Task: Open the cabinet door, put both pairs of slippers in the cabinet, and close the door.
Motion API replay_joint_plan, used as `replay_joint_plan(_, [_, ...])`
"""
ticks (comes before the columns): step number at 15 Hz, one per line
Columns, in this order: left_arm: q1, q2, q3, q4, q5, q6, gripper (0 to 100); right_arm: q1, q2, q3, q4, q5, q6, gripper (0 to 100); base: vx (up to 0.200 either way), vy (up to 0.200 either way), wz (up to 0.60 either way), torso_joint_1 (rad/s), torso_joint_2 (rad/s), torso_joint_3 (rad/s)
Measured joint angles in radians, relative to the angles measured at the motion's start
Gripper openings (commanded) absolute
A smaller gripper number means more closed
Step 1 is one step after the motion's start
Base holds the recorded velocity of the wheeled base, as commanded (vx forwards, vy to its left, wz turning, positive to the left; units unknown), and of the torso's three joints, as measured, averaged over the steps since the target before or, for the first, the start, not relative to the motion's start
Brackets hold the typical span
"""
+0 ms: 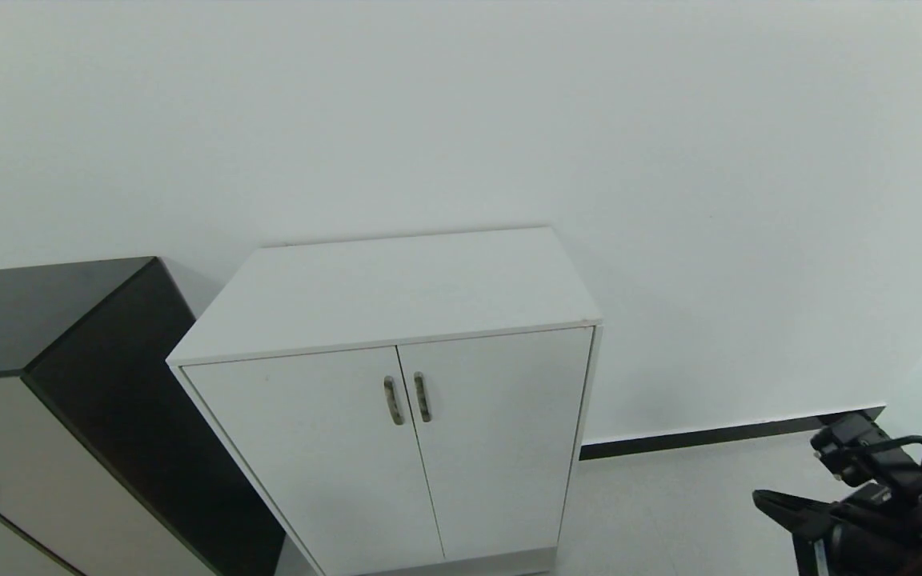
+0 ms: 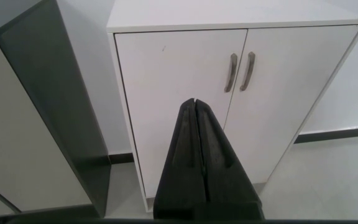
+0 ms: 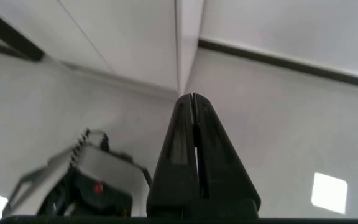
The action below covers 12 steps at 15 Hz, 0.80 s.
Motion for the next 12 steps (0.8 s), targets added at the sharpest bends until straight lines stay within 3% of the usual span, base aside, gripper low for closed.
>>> replay_joint_plan(3, [0.0,0.0,0.0,0.0,0.0,0.0,0,-0.03,-0.108,0.069,0.128,0.0,-0.029,0,0.0,0.0,0.0,0.0,0.0,0.0])
replay_joint_plan(12, [0.0,0.0,0.0,0.0,-0.002,0.001,0,-0.04,-0.635,0.082,0.781,0.01,-0.054,0,0.0,0.0,0.0,0.0,0.0,0.0])
